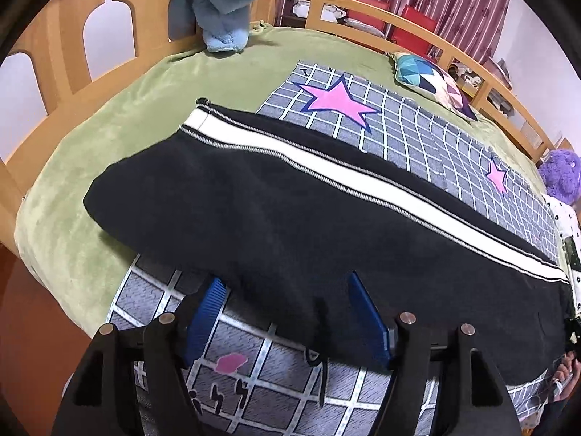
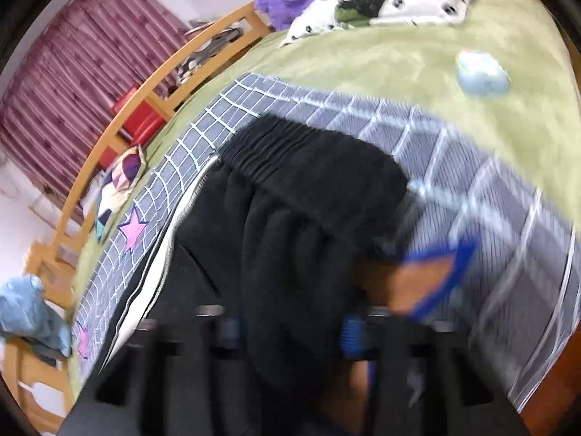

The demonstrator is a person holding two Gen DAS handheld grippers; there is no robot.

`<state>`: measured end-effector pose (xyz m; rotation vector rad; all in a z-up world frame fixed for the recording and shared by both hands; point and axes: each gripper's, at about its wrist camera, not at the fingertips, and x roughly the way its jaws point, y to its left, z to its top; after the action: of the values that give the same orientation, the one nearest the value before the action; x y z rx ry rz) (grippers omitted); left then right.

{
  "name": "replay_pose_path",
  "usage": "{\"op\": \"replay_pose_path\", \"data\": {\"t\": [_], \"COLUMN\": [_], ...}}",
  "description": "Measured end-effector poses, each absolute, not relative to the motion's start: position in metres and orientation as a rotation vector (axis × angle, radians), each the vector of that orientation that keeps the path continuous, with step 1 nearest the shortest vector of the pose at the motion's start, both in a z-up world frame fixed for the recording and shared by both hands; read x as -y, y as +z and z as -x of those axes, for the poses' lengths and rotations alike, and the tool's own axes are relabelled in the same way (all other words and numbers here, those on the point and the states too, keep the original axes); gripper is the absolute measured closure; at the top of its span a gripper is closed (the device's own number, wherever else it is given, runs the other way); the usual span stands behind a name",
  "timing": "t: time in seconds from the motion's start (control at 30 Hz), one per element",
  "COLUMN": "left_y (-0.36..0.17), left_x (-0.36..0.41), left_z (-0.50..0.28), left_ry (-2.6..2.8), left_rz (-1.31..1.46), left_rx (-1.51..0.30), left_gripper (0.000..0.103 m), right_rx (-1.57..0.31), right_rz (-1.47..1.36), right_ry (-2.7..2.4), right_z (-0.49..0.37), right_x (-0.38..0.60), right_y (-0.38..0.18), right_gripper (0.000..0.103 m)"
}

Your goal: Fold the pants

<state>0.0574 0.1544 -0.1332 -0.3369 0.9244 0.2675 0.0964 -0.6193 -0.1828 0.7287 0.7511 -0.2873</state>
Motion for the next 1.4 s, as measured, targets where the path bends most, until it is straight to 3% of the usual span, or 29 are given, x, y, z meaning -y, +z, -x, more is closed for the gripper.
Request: {"op": "replay_pose_path", "data": {"t": [0.13, 0.27, 0.4, 0.77, 1.1, 1.13, 1.2, 1.4], "left_y": [-0.123, -0.121, -0.112, -0.093, -0.119, -0.121, -0.127, -0.156], "left_x": [-0.156, -0.162, -0.176, -0.231, -0.284, -0.288, -0.296, -0.314], "left_z": [-0.059, -0.06, -0.054, -0.076, -0.154, -0.161, -0.176, -0.212], "left_ry": [0.245, 0.232, 0.212, 0.246, 0.211, 0.211, 0.189, 0.194], "left_rz": [0.342, 0.341, 0.347, 0.289, 0.313, 0.309, 0.299, 0.302], "left_rx": [-0.897, -0.883, -0.851, -0.798, -0.85, -0.854, -0.867, -0.959], "left_gripper": [0.035, 0.035, 0.035, 0.035, 0.036, 0.039, 0.061, 0.06], "right_rx": [-0.616, -0.823, -0.875, -0.802, -0.848, -0.852, -0.872, -0.919], "right_rz": [-0.573, -0.519, -0.434, -0.2, -0.154, -0.152, -0.151, -0.123], "right_ry": [-0.195, -0.28, -0.36, -0.372, -0.24, -0.228, -0.202, -0.182], "right_z": [-0.091, -0.102, -0.071, -0.057, -0.116, -0.12, -0.128, -0.138], "right_x": [0.614, 0.612, 0.614, 0.529, 0.417, 0.408, 0.393, 0.356], "right_y": [-0.137, -0.173, -0.181, -0.104, -0.112, -0.114, -0.118, -0.13], "right_gripper": [0.072, 0.067, 0.041, 0.041, 0.043, 0.044, 0.044, 0.044]}}
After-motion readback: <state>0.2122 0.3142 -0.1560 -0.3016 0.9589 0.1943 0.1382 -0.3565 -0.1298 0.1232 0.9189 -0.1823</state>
